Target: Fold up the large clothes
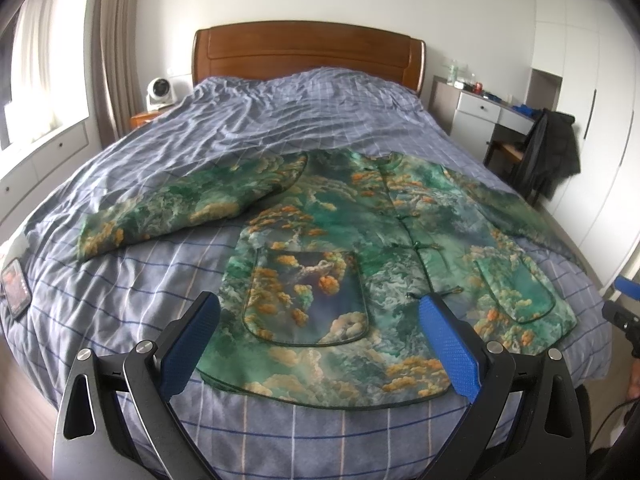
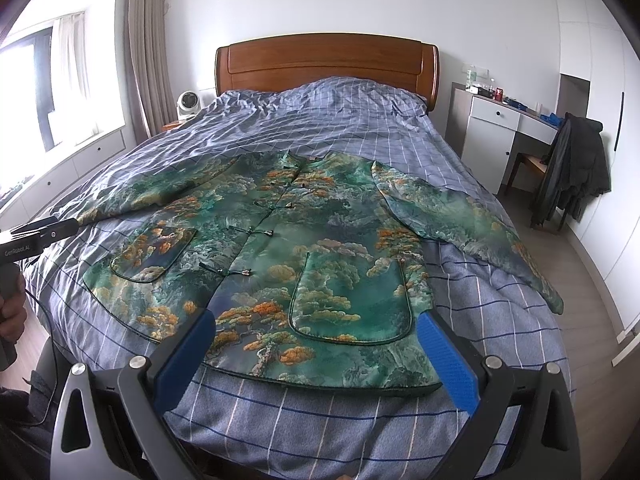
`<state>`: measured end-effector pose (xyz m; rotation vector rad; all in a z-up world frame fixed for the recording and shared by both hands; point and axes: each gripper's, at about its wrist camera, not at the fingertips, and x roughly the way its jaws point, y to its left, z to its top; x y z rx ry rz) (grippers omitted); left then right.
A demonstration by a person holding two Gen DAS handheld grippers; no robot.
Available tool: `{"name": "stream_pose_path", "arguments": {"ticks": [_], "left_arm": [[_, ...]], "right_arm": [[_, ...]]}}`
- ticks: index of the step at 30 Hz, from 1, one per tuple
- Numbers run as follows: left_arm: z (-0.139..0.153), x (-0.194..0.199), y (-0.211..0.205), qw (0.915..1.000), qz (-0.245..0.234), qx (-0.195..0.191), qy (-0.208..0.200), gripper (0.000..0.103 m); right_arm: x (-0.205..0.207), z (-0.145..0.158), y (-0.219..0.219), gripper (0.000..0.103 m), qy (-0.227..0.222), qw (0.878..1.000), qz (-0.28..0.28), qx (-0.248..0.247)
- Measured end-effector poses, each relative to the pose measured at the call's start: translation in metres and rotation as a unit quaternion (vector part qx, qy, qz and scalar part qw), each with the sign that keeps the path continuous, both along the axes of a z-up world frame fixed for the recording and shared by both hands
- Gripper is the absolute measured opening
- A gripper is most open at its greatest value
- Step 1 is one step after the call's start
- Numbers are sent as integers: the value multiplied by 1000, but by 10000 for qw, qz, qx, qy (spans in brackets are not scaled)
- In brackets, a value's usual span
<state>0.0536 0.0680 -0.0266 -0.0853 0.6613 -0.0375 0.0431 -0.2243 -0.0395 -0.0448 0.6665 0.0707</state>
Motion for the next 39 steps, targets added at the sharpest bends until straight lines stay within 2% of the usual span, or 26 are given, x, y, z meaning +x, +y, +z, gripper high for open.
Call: {"name": "stream_pose_path", "arguments": {"ticks": [9,18,25,31,34,39], "left_arm": [[0,0,3,10000,6,5,3,100],[0,0,7,10000,16,18,-2,100],[1,-1,10,10000,20,15,-10,100],[1,0,18,10000,39,26,23,100],[0,3,18,9999,59,45,68,100],[-2,7,15,9998,17,29,172,100]], "right_arm": [[1,0,-4,103,4,10000,-39,7],[4,-2,-27,103,-13,9995,-303,-105],[13,-5,-68,103,24,9973,-719,-177],[43,-18,-122,103,133,9932,-1086,-395],[51,-25,-171,103,181,9857,-1662,-197],[59,-47,-265,103,279,9618,-2544,971]]}}
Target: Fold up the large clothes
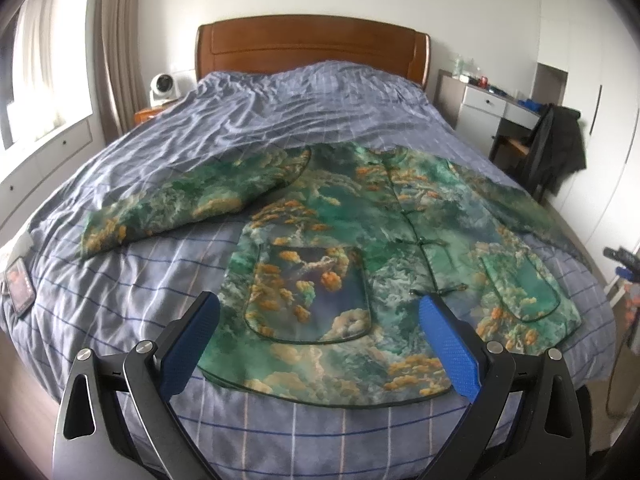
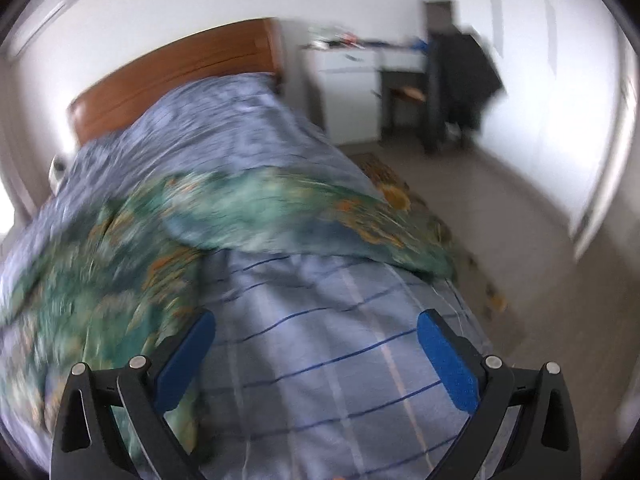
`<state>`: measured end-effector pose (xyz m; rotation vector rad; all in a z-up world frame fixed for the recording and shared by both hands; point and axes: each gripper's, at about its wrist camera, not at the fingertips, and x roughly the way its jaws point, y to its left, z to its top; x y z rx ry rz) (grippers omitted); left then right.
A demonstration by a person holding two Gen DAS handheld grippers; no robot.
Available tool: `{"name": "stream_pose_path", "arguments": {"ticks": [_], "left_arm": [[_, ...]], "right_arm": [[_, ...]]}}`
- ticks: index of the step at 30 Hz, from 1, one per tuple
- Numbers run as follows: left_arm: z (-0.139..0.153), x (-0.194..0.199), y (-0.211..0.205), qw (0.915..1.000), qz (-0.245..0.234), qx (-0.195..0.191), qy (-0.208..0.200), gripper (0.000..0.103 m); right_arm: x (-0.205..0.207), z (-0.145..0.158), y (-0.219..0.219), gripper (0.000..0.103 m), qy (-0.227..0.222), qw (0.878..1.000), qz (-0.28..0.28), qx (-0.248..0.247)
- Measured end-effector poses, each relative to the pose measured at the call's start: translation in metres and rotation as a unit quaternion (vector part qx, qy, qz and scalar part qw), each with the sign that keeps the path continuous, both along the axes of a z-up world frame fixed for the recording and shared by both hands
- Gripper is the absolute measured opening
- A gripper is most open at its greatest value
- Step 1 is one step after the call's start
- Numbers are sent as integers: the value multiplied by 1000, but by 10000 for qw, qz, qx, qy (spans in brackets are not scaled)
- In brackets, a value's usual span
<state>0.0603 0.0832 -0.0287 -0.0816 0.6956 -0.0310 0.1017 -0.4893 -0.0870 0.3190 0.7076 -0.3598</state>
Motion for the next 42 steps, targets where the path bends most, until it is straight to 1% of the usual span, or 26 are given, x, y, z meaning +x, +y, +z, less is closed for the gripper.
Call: {"name": "stream_pose_path", "arguments": {"ticks": [2,3,4,6,9,10,12,13,14,15,16,17,18,19,20,21,22,24,26,30,33,35,38,40,42], "left_arm": [[-1,0,-5,10000,-40,60,44,100],[0,-1,-7,9999,-40,112,52,100],[1,-2,-9,9998,-35,174,50,100],[4,-4,-14,9997,-11,247,35,100],[9,-8,-13,9995,67,314,-9,100],[9,-8,-15,9994,92,330,-14,100],[10,-9,-12,9992,180,356,10,100],[10,-9,-12,9991,223,363,42,100],[9,-8,-10,9990,260,365,74,100],[8,-8,-10,9989,289,370,99,100],[6,-8,-9,9986,324,384,135,100],[4,-9,-9,9984,348,404,167,100],[3,-10,-8,9983,358,424,177,100],[2,-11,-8,9981,370,454,172,100],[1,-13,-8,9979,384,486,164,100],[-1,-13,-6,9977,399,526,160,100],[-3,-13,-7,9975,406,546,169,100],[-7,-10,-5,9975,410,524,224,100],[-11,-7,-5,9978,397,441,283,100],[-13,-7,-6,9986,343,331,247,100],[-14,-10,-7,9987,314,355,198,100],[-14,-11,-5,9986,320,381,185,100],[-14,-15,1,9984,388,387,153,100],[-14,-18,8,9981,482,350,130,100],[-14,-20,15,9978,572,296,128,100]], "right_arm": [[7,-15,-37,103,-165,9959,-284,839],[11,-25,-57,103,-255,9894,-464,1352],[15,-37,-76,103,-367,9795,-646,1873],[24,-60,-102,103,-493,9588,-920,2642],[35,-93,-132,102,-622,9313,-1469,3273],[37,-99,-138,102,-644,9266,-1649,3319],[42,-113,-150,102,-743,9131,-2000,3476],[45,-123,-157,96,-796,9012,-2175,3662],[46,-129,-161,92,-829,8937,-2282,3772],[49,-134,-165,84,-869,8869,-2404,3848],[52,-137,-168,72,-868,8853,-2463,3847],[57,-139,-169,63,-831,8876,-2509,3773],[61,-137,-170,38,-771,8934,-2524,3637],[64,-133,-170,23,-669,9025,-2556,3402],[68,-126,-170,22,-603,9123,-2564,3135],[71,-116,-167,15,-608,9212,-2526,2898],[72,-105,-165,13,-648,9286,-2462,2700],[78,-71,-151,12,-777,9480,-2235,2129],[84,-35,-137,11,-950,9624,-1923,1669],[99,35,-90,11,-1281,9811,-1169,860],[112,80,-46,10,-1435,9873,-618,302],[122,102,-16,10,-1537,9877,-273,92],[138,123,35,10,-1608,9866,258,-53],[151,129,67,10,-1610,9848,635,-158],[159,133,109,10,-1573,9805,1088,-454]]}}
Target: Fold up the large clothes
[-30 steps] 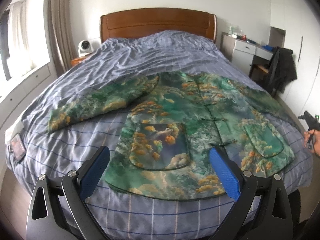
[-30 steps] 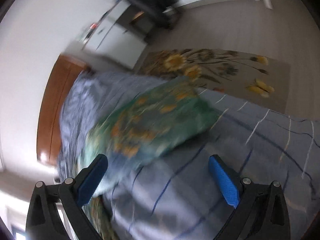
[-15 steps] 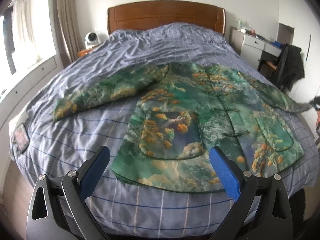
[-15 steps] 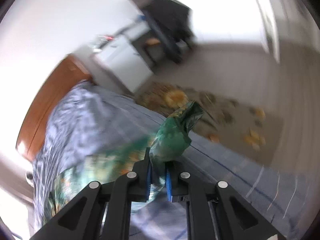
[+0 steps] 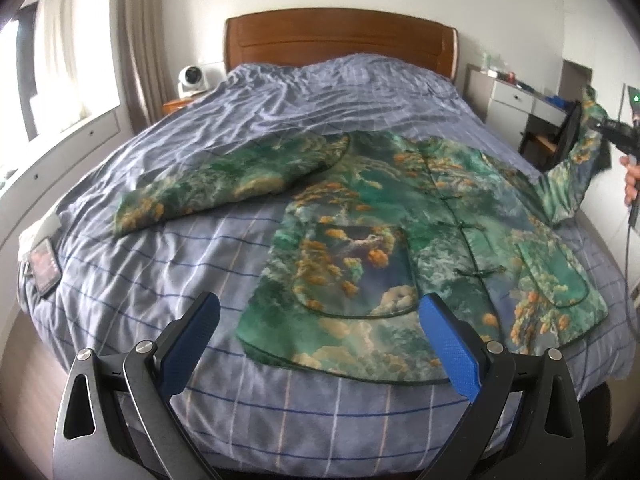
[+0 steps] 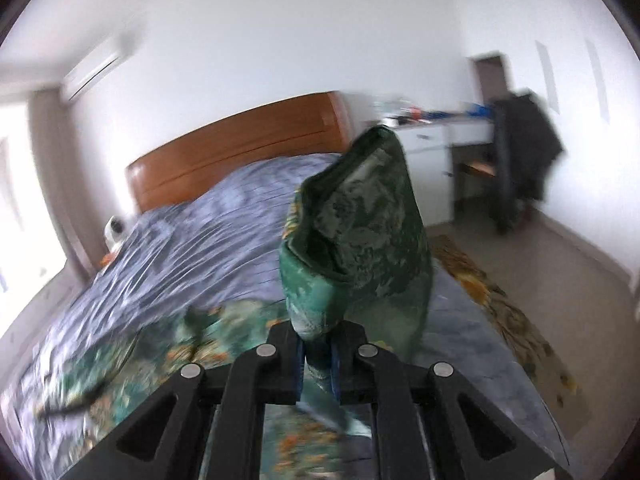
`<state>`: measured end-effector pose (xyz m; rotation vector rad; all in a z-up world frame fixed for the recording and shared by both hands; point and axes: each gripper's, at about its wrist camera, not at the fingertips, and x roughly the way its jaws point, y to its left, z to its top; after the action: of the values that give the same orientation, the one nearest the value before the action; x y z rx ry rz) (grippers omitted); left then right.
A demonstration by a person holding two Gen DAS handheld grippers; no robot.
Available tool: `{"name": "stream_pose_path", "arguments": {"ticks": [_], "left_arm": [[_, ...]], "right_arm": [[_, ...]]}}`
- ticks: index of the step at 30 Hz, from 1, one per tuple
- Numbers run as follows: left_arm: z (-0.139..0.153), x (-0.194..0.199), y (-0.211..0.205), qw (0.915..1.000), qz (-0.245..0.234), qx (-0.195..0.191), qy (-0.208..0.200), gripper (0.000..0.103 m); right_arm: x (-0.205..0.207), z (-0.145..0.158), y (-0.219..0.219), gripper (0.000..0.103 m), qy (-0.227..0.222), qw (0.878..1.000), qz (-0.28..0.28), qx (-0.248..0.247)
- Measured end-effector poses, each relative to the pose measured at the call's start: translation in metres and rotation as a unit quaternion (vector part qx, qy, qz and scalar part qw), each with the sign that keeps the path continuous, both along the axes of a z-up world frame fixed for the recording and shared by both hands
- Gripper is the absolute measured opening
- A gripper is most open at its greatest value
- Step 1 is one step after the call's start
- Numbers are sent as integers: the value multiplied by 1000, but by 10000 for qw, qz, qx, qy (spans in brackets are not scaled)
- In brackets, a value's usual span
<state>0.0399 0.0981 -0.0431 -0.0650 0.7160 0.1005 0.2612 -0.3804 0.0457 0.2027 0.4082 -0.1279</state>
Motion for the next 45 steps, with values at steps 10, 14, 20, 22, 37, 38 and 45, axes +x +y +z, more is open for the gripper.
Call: {"name": "stream_pose_path", "arguments": {"ticks": [10,14,20,22,37,38,45], "left_arm": [[-9,-5,14,9998,172,-96,96,100],[-14,1,13,9998,21,-119,184,100],[-12,33,-4,9953,-688,-558,384,100],[-8,53,-18,9879,-1137,-955,458,100],[-100,296,-159,9095,-2011,-2549,2594,75],[-101,300,-162,9109,-2004,-2481,2619,68],[-78,301,-174,9284,-2148,-1887,2375,7]], "right_arm": [[22,-67,151,10,674,9815,1498,-984],[10,-111,175,13,1055,9697,1895,-1125],[-18,-167,193,60,1851,9491,2457,-669],[-35,-174,191,60,1939,9452,2559,-594],[-153,-124,134,62,1186,9711,2051,306],[-159,-123,132,62,1129,9721,2031,331],[-173,-129,125,63,1143,9742,1944,87]]}}
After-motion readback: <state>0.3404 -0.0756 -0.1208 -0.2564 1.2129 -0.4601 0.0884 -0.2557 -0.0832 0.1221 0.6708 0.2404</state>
